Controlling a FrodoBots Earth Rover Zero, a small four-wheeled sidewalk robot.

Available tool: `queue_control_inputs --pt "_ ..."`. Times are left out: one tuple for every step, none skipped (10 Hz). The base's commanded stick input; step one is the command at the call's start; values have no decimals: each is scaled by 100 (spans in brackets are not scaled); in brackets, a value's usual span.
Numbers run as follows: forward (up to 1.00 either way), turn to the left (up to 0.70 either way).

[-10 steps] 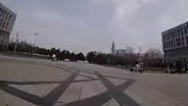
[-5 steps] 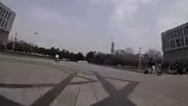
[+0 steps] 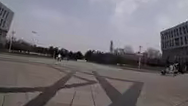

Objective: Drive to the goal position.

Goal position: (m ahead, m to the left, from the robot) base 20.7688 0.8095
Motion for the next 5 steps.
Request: queue_control_inputs --pt "85 0" --pt "85 0" --pt "85 0" --pt "85 0" --pt "85 17"
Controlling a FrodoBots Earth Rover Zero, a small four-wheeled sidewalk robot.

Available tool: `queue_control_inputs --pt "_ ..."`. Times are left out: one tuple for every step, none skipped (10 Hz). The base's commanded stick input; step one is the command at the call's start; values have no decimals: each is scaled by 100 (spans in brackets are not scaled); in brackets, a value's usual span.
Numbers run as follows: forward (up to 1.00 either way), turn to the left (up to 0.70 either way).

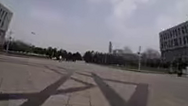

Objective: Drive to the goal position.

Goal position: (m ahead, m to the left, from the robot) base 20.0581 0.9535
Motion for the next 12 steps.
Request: queue_control_inputs --pt "85 34" --pt "85 34" --pt "85 34" --pt "85 34" --pt "85 34" --pt "85 26" --pt "85 11" --pt "85 0" --pt "85 0" --pt "85 0" --pt "85 0" --pt "85 0"
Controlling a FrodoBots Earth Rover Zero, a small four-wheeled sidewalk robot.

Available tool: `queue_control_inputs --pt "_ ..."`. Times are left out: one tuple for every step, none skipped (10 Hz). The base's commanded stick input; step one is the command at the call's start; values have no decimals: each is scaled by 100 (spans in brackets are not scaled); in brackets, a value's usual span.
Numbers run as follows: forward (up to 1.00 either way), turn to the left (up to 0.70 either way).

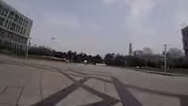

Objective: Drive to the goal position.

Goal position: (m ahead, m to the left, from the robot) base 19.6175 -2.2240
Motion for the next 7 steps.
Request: queue_control_inputs --pt "85 0" --pt "85 0" --pt "85 0" --pt "85 0" --pt "85 0" --pt "85 0" --pt "85 0"
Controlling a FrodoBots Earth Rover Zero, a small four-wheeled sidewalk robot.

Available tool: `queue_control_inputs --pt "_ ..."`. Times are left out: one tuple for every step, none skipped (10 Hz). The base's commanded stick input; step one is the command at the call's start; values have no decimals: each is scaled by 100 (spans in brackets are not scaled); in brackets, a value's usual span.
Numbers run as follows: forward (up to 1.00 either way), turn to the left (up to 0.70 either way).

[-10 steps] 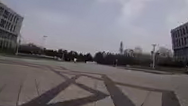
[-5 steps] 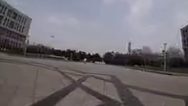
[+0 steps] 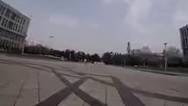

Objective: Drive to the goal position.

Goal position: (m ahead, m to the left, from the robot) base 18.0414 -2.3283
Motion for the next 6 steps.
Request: queue_control_inputs --pt "85 0" --pt "85 0" --pt "85 0" --pt "85 0" --pt "85 0" --pt "85 0"
